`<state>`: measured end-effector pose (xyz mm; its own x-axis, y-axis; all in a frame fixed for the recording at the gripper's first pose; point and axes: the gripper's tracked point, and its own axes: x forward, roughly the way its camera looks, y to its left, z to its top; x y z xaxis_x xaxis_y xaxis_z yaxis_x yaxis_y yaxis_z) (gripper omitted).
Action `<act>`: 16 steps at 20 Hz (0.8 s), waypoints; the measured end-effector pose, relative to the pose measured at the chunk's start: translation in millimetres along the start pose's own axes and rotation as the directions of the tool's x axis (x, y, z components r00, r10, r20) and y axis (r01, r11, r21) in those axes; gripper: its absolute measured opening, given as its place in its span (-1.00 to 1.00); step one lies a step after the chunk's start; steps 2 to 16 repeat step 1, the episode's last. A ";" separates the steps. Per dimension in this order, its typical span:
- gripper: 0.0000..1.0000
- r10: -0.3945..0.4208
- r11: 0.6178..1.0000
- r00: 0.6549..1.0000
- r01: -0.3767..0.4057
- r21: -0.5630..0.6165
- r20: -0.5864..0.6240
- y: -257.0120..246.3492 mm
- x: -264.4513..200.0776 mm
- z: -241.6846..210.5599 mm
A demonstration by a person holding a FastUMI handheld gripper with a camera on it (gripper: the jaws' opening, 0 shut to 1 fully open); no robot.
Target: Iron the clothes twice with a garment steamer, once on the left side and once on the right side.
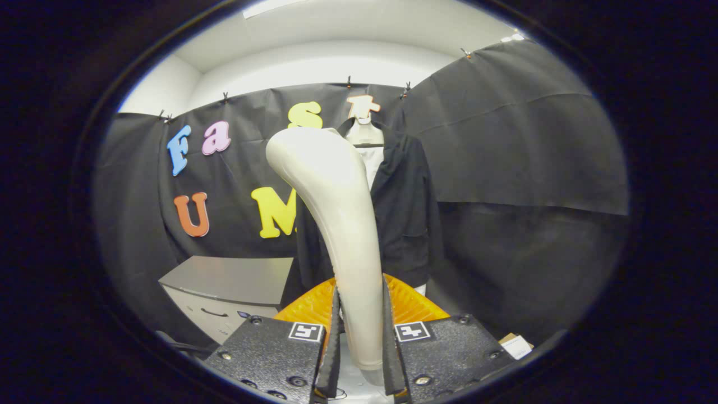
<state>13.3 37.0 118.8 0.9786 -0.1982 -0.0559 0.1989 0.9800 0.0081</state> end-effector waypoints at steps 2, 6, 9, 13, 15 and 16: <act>-0.33 0.015 1.000 1.000 -0.015 0.003 0.000 -0.9 0.1 -0.1; -0.33 0.015 1.000 1.000 -0.015 0.003 0.000 -0.9 0.1 -0.1; -0.33 0.015 1.000 1.000 -0.015 0.003 0.000 -0.9 0.1 -0.1; -0.33 0.015 1.000 1.000 -0.015 0.003 0.000 -0.9 0.1 -0.1; -0.33 0.015 1.000 1.000 -0.015 0.003 0.000 -0.9 0.1 -0.1; -0.33 0.015 1.000 1.000 -0.015 0.003 0.000 -0.9 0.1 -0.1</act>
